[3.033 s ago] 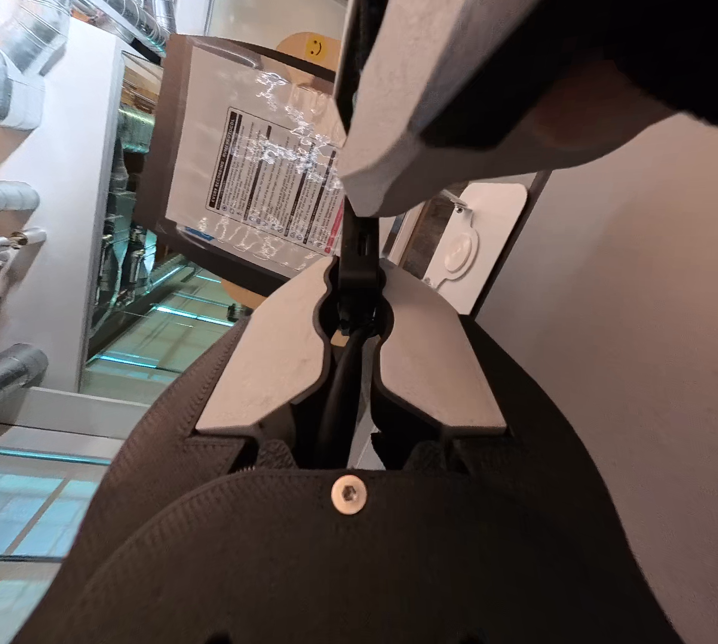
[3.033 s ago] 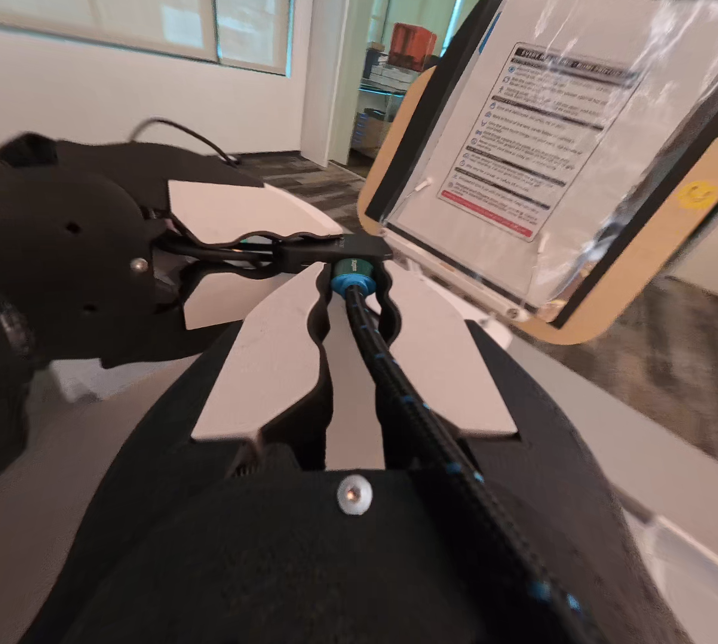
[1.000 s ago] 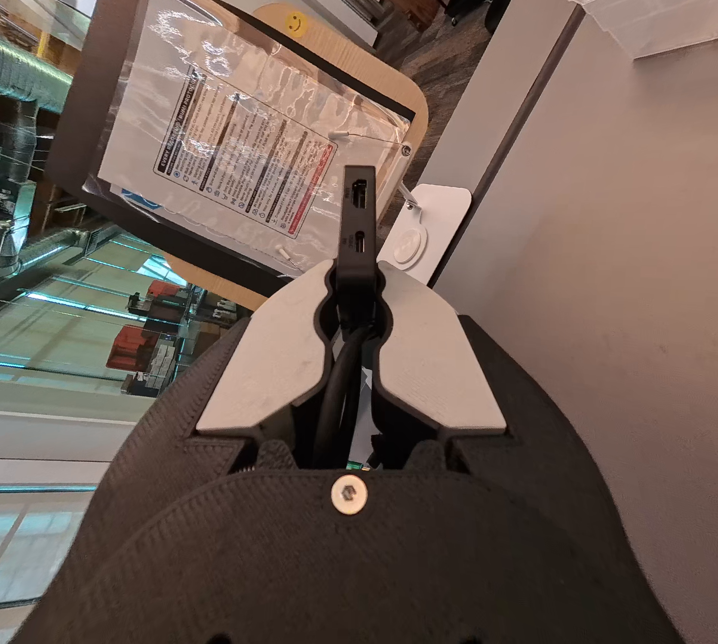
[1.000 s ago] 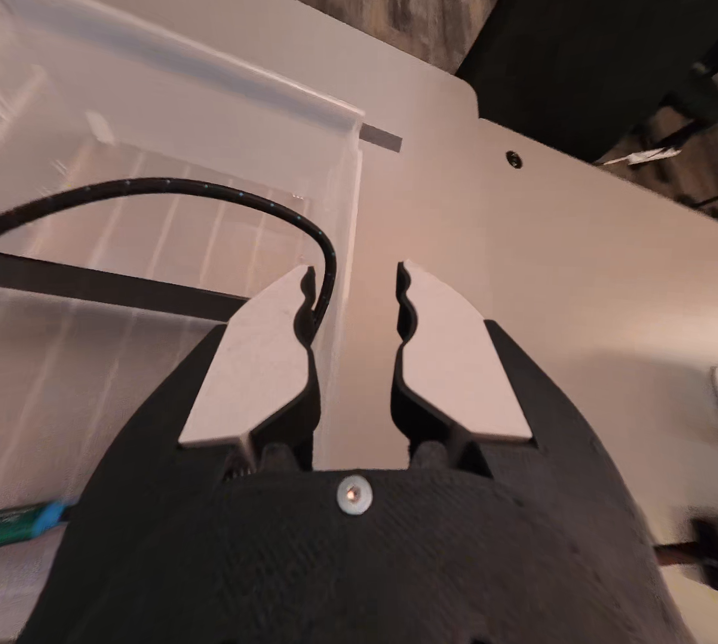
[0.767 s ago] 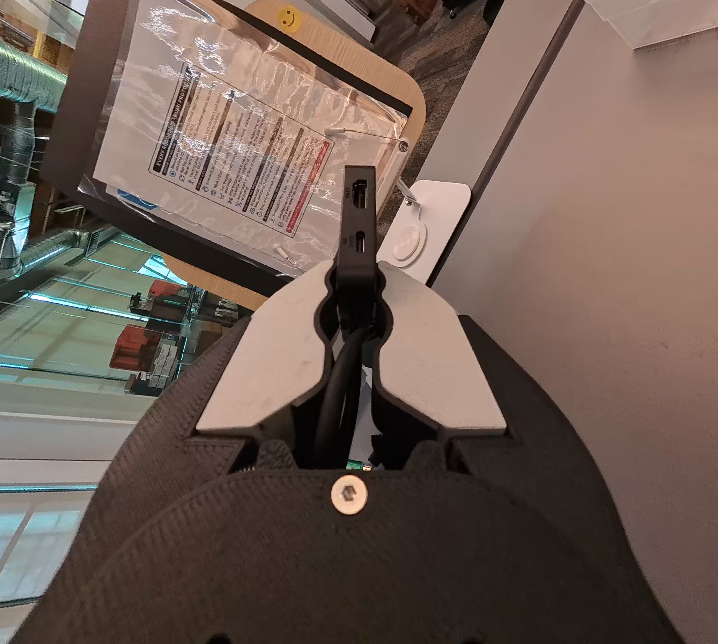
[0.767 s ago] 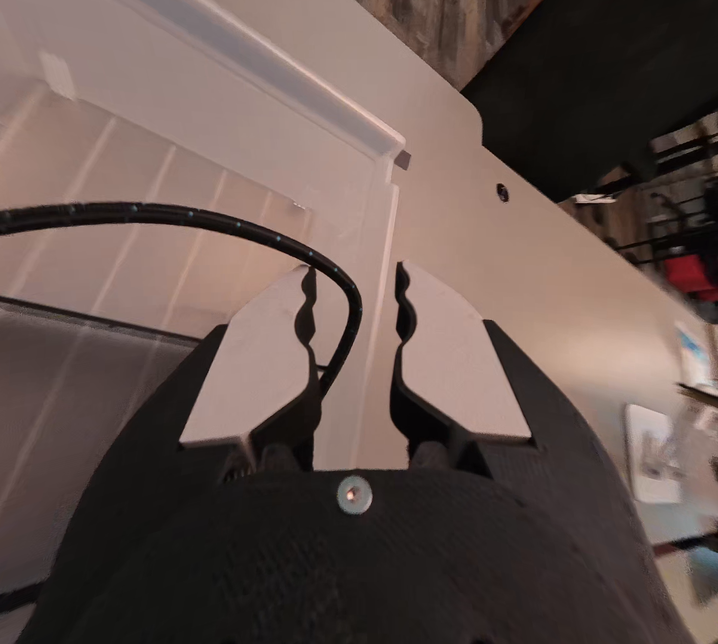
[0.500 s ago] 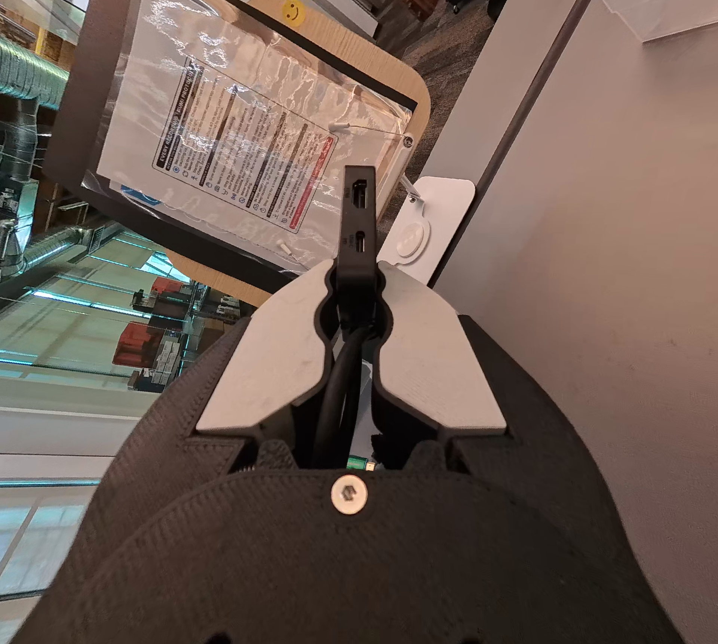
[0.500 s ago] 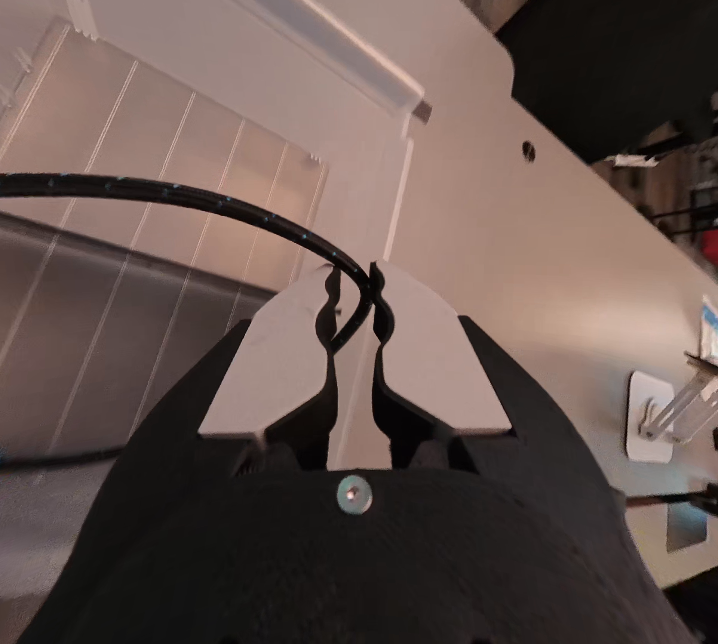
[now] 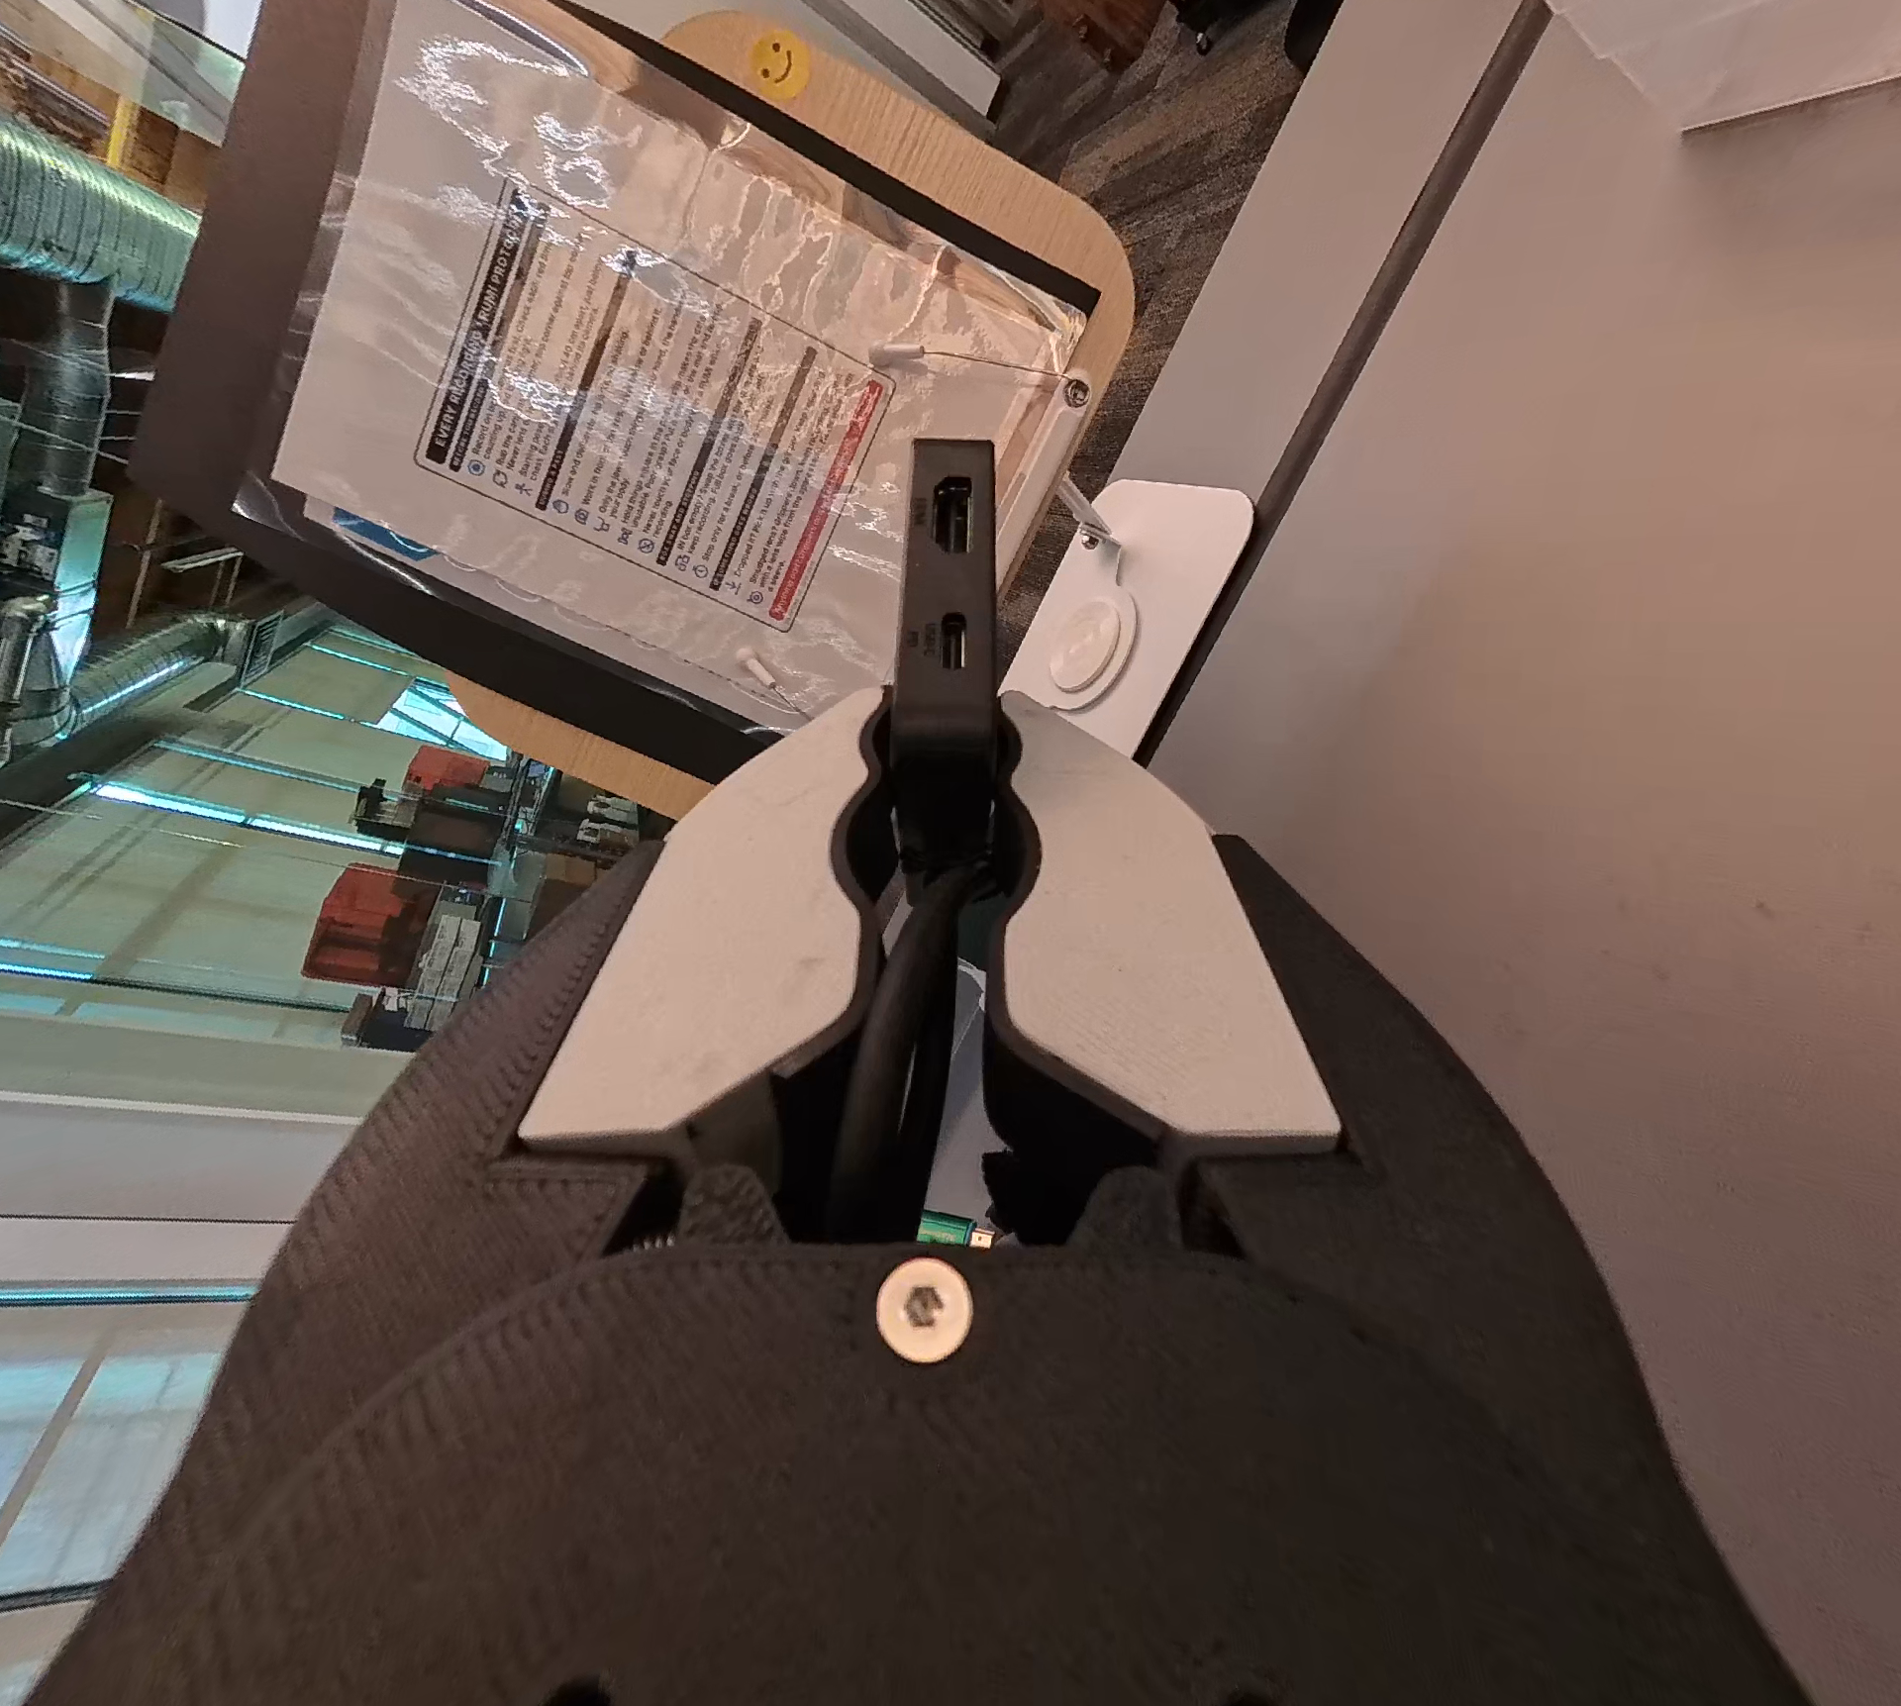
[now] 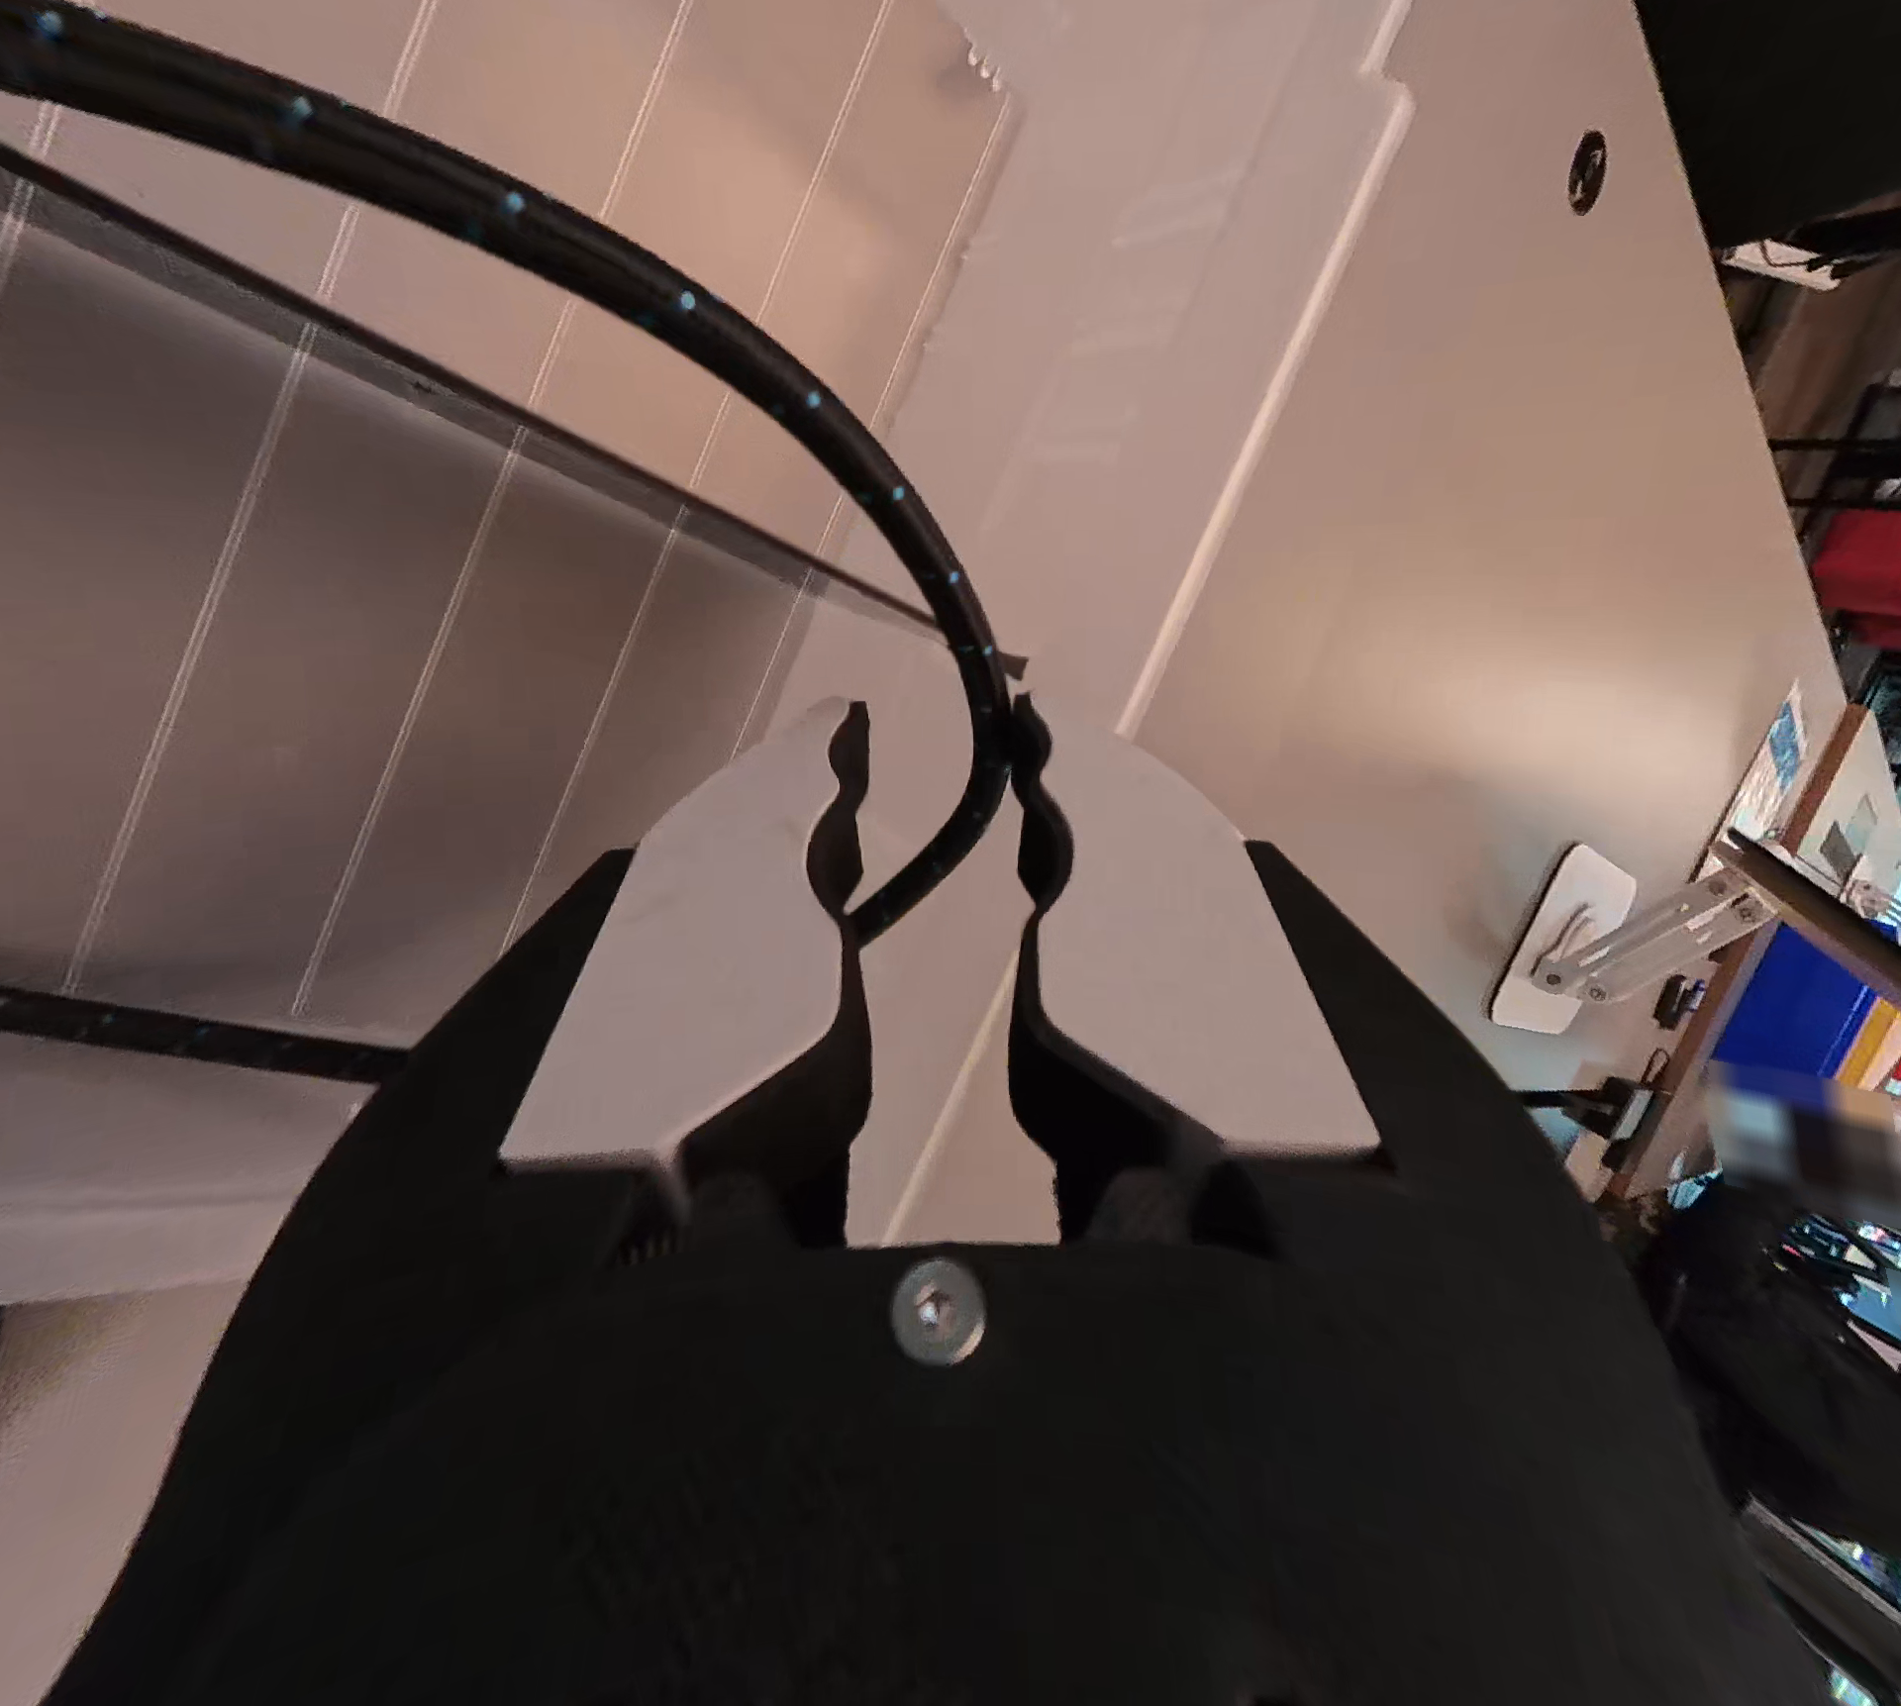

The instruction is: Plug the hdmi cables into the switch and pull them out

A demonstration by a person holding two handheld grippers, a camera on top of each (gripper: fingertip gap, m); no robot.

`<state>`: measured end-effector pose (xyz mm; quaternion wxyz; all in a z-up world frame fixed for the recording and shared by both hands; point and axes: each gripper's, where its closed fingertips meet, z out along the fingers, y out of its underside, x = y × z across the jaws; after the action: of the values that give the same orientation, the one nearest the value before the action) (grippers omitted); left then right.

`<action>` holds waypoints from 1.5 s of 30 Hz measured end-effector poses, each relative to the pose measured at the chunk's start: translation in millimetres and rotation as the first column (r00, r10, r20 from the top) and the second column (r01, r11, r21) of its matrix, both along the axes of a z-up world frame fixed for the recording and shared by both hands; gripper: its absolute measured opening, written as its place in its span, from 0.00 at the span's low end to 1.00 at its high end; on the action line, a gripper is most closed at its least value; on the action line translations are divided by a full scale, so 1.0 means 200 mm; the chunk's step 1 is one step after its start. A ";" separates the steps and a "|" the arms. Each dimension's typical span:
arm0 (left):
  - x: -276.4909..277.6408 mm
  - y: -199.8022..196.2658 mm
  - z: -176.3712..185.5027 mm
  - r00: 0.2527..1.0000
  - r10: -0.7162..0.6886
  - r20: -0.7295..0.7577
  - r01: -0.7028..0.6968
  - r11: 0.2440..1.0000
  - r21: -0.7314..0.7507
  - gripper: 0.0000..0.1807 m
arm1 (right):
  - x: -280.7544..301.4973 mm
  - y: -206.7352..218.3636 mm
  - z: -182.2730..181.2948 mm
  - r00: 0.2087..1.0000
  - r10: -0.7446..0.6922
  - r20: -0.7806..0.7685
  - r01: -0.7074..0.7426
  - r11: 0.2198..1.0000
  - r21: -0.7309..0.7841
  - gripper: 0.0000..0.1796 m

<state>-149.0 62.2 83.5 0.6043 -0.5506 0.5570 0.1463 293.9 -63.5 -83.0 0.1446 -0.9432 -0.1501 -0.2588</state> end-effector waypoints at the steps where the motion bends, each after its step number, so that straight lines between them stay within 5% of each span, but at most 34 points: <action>1: 0.00 0.00 0.00 1.000 0.000 0.000 0.000 1.000 -0.001 0.07 | 0.00 0.00 0.00 1.000 -0.001 -0.007 0.001 1.000 0.003 0.15; 9: 0.02 -0.01 0.00 0.999 -0.033 0.009 0.033 0.999 0.001 0.07 | -0.03 -0.07 0.22 0.993 -0.110 -0.040 0.114 0.988 0.104 0.27; 14: 0.13 -0.14 -0.06 0.972 -0.234 0.005 0.233 0.970 -0.070 0.07 | -0.36 0.04 0.59 0.987 0.155 0.035 -0.158 0.925 0.345 0.27; 17: 0.20 -0.25 -0.09 0.931 -0.365 0.010 0.364 0.924 -0.113 0.07 | -0.88 0.14 0.82 0.817 0.565 0.113 -0.535 0.672 0.512 0.24; 20: 0.23 -0.30 -0.12 0.908 -0.418 -0.044 0.412 0.906 -0.101 0.07 | -1.42 0.09 0.93 0.459 0.844 0.277 -0.792 0.247 0.559 0.19; 25: 0.26 -0.35 -0.17 0.882 -0.450 -0.138 0.443 0.893 -0.077 0.08 | -1.83 0.04 0.89 0.226 0.915 0.335 -0.866 0.031 0.500 0.18; 33: 0.36 -0.45 -0.23 0.845 -0.522 -0.116 0.513 0.852 -0.102 0.08 | -1.87 0.17 0.65 0.222 0.935 0.277 -0.930 0.117 0.349 0.09; 35: 0.38 -0.42 -0.16 0.871 -0.489 -0.042 0.488 0.872 -0.015 0.19 | -1.84 0.17 0.66 0.249 0.943 0.221 -0.914 0.153 0.376 0.09; 38: 0.35 -0.32 -0.03 0.932 -0.355 0.075 0.351 0.934 0.065 0.36 | -1.59 0.25 0.72 0.387 0.883 0.268 -0.875 0.260 0.408 0.09; 41: 0.29 -0.29 0.01 0.936 -0.321 0.144 0.326 0.945 -0.008 0.37 | -1.08 0.38 0.73 0.665 0.691 0.282 -0.729 0.521 0.444 0.09; 45: 0.23 -0.26 0.05 0.933 -0.314 0.176 0.325 0.945 -0.038 0.33 | -0.49 0.44 0.46 0.870 0.470 0.152 -0.491 0.791 0.366 0.09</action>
<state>-103.6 9.8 93.7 0.6461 -0.4826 0.5910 -0.0191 195.1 24.1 8.7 0.3875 -0.8182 -0.3333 -0.2633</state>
